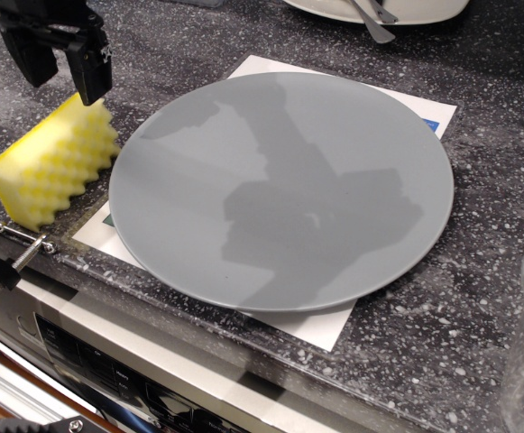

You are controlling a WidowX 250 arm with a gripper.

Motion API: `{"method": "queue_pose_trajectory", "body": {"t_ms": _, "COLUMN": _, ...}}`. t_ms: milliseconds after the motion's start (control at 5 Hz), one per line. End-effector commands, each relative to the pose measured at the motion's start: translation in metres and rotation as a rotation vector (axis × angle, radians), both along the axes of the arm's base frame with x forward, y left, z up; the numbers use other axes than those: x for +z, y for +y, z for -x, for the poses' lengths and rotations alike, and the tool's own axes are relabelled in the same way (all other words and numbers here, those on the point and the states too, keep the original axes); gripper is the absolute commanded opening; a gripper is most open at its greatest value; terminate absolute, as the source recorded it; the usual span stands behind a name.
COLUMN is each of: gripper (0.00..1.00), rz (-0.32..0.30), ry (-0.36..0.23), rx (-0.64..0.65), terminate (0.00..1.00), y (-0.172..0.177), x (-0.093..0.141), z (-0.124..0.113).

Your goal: Pick up sponge and wipe plate

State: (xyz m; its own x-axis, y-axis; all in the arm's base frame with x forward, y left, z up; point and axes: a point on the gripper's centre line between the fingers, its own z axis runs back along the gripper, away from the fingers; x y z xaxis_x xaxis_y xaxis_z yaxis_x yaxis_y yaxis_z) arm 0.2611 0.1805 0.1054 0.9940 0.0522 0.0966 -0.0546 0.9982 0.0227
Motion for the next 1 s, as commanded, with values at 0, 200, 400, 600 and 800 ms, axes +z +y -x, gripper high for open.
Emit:
{"method": "queue_pose_trajectory", "body": {"t_ms": 0, "gripper": 1.0, "rz": -0.08, "ry": -0.032, "rx": 0.007, "terminate": 0.0, "y": 0.006, "x": -0.012, "z": -0.001}}
{"method": "queue_pose_trajectory", "body": {"t_ms": 200, "gripper": 1.0, "rz": -0.109, "ry": -0.029, "rx": -0.005, "terminate": 0.0, "y": 0.008, "x": -0.026, "z": 0.001}}
{"method": "queue_pose_trajectory", "body": {"t_ms": 400, "gripper": 0.0, "rz": -0.105, "ry": -0.015, "rx": -0.002, "terminate": 0.0, "y": 0.005, "x": -0.033, "z": 0.002}}
{"method": "queue_pose_trajectory", "body": {"t_ms": 600, "gripper": 0.0, "rz": -0.077, "ry": -0.006, "rx": 0.022, "terminate": 0.0, "y": 0.002, "x": -0.019, "z": -0.006}}
{"method": "queue_pose_trajectory", "body": {"t_ms": 800, "gripper": 0.0, "rz": -0.059, "ry": -0.019, "rx": 0.071, "terminate": 0.0, "y": -0.008, "x": 0.0, "z": -0.012}}
